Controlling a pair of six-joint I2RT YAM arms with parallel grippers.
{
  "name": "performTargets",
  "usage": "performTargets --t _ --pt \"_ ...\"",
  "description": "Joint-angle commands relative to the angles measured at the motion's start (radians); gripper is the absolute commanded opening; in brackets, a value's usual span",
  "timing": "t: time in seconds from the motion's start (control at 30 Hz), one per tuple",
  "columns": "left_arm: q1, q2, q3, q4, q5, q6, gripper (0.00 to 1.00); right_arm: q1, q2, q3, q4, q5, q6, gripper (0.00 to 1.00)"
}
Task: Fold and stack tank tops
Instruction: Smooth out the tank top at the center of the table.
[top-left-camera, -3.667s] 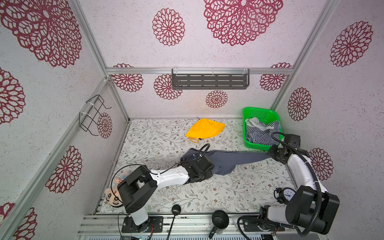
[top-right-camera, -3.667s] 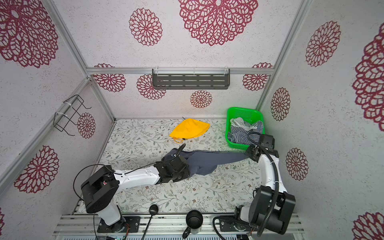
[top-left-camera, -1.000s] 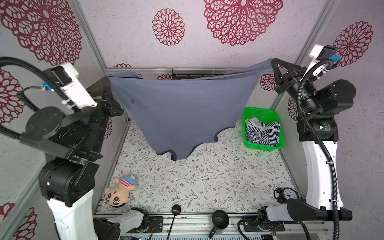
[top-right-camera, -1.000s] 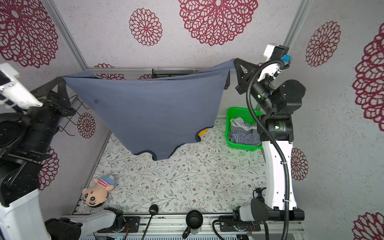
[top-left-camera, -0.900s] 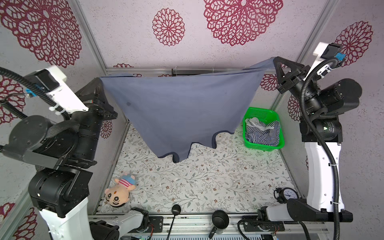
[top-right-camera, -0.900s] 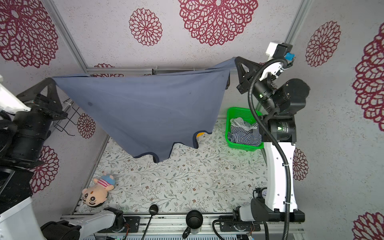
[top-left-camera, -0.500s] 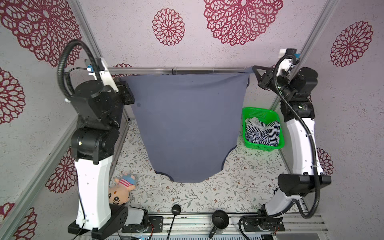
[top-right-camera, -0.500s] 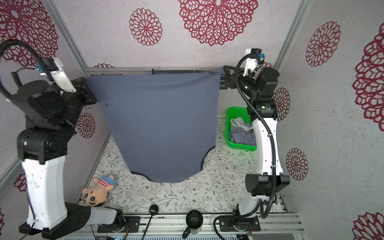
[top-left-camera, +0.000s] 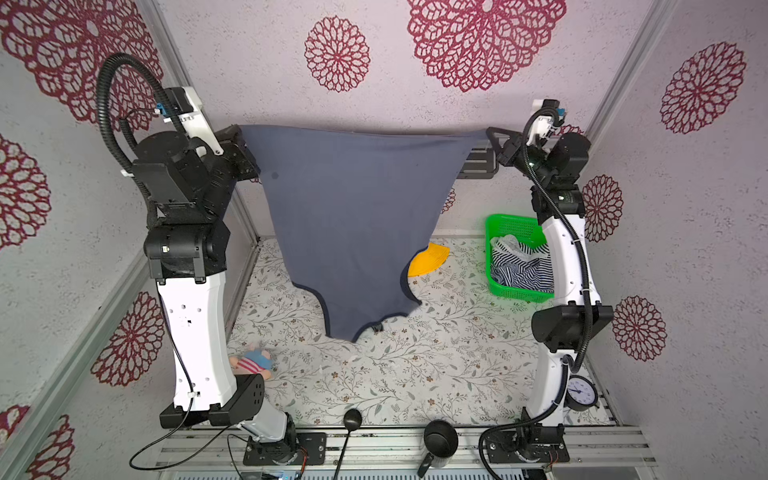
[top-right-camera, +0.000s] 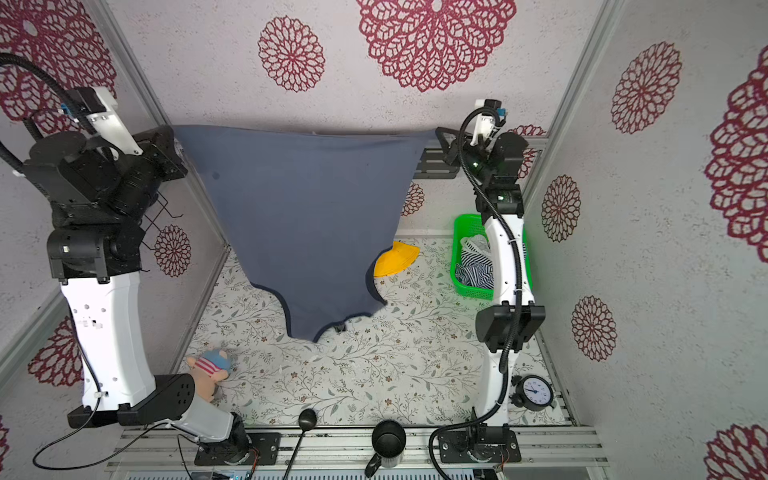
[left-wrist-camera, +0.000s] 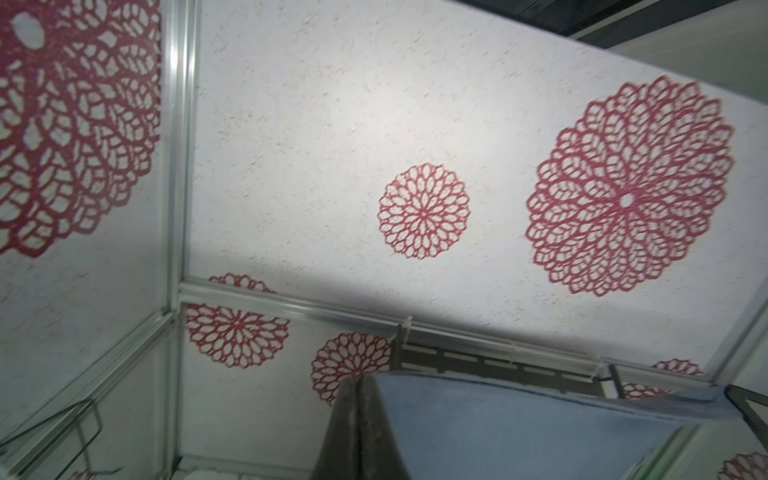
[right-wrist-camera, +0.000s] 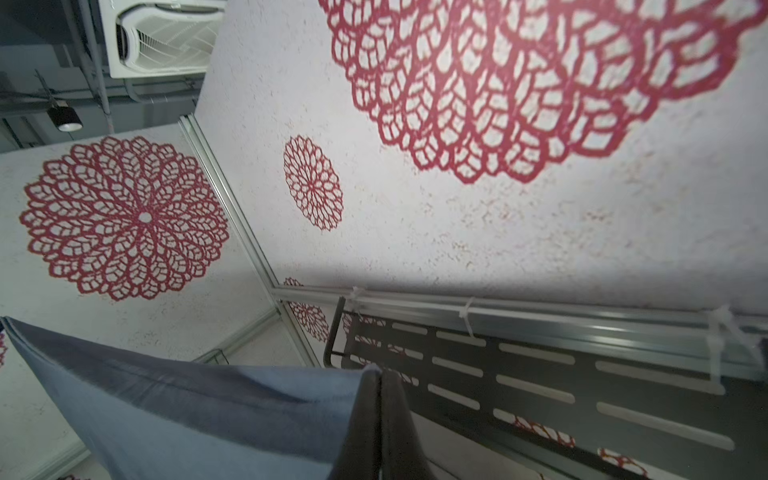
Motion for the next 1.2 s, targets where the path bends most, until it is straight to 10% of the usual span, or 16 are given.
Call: performTargets --t 0.0,0.17,0.5,0.77,0.83,0.9,1.07,1.17 --pt "0.017 -0.038 0.026 0.173 0.087 -0.062 0.0 -0.054 -0.142 0.003 0.149 0.015 0.028 0.0" --pt "0.016 -0.199 -0.122 0.264 0.173 -0.103 0.0 -0.145 -0.309 -0.139 0.216 -0.091 0.083 0.0" --pt "0.017 -0.829 -1.035 0.313 0.35 -0.144 0.0 -0.164 -0.872 -1.04 0.025 -0.332 -0.178 0.0" --pt "0.015 -1.101 -1.211 0.122 0.677 -0.06 0.0 -0.166 -1.304 -1.425 -0.251 -0.578 -0.322 0.02" --pt "0.015 -1.087 -1.228 0.095 0.814 -0.037 0.42 -0.166 -1.325 -1.436 -0.227 -0.611 -0.288 0.43" --pt "0.015 -1.054 -1.254 0.092 0.95 0.003 0.99 -0.171 -1.3 -1.42 -0.26 -0.558 -0.312 0.68" --pt "0.015 -0.984 -1.35 0.157 0.763 0.016 0.96 -0.152 -1.151 -1.344 -0.495 -0.238 -0.436 0.66" --pt "0.012 -0.833 -1.355 0.105 0.53 -0.043 0.7 0.025 -1.053 -1.297 -0.618 0.141 -0.492 0.56"
